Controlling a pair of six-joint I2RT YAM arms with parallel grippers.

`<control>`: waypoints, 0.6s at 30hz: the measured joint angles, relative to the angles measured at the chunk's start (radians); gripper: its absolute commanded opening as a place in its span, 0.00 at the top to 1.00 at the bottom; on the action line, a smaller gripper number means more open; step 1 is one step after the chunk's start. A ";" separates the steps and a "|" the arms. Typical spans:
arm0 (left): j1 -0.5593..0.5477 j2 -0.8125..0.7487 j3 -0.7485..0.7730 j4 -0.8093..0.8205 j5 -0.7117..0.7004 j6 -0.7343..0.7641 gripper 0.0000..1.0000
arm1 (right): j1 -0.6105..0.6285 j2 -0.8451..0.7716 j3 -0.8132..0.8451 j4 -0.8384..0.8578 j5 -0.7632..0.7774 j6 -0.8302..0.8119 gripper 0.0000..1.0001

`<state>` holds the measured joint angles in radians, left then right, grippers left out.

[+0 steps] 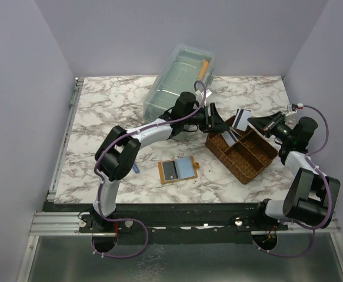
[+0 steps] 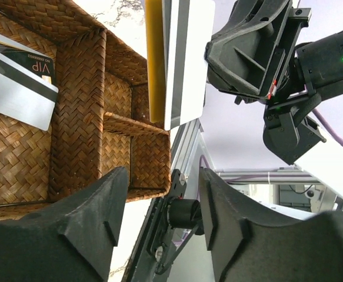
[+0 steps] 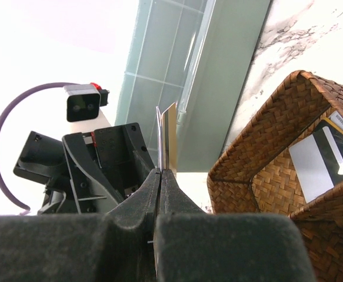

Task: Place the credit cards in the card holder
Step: Insert the credit card into the card holder.

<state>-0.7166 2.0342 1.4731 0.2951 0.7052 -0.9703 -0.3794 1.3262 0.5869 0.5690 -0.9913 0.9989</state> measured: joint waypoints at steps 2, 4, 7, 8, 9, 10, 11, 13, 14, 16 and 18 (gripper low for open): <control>0.000 0.001 0.000 0.004 -0.002 -0.008 0.52 | -0.004 0.000 -0.002 0.015 0.000 0.025 1.00; 0.000 0.006 0.006 0.008 -0.002 -0.017 0.52 | -0.008 0.000 -0.006 0.032 -0.001 0.052 1.00; -0.002 0.018 0.023 0.017 -0.003 -0.028 0.51 | -0.011 0.000 -0.018 0.055 -0.003 0.088 1.00; -0.003 0.023 0.029 0.019 -0.003 -0.032 0.50 | -0.011 0.000 -0.022 0.064 -0.006 0.102 1.00; -0.004 0.029 0.039 0.019 -0.003 -0.036 0.50 | -0.011 0.000 -0.023 0.069 -0.009 0.111 1.00; -0.004 0.031 0.043 0.020 -0.004 -0.037 0.51 | -0.011 0.000 -0.023 0.074 -0.011 0.119 1.00; -0.005 0.033 0.045 0.021 -0.004 -0.039 0.52 | -0.011 0.000 -0.024 0.081 -0.014 0.128 1.00; -0.006 0.043 0.060 0.022 -0.007 -0.042 0.56 | -0.012 0.000 -0.024 0.097 -0.018 0.148 1.00; -0.006 0.045 0.064 0.023 -0.010 -0.044 0.57 | -0.013 0.000 -0.025 0.105 -0.019 0.159 1.00; -0.006 0.046 0.066 0.025 -0.014 -0.043 0.57 | -0.013 0.000 -0.026 0.119 -0.020 0.179 1.00; -0.007 0.046 0.066 0.025 -0.018 -0.042 0.57 | -0.013 -0.001 -0.026 0.130 -0.021 0.197 1.00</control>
<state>-0.7235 2.0800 1.5387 0.3202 0.6872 -1.0126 -0.3923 1.3254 0.5613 0.6987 -1.0119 1.1957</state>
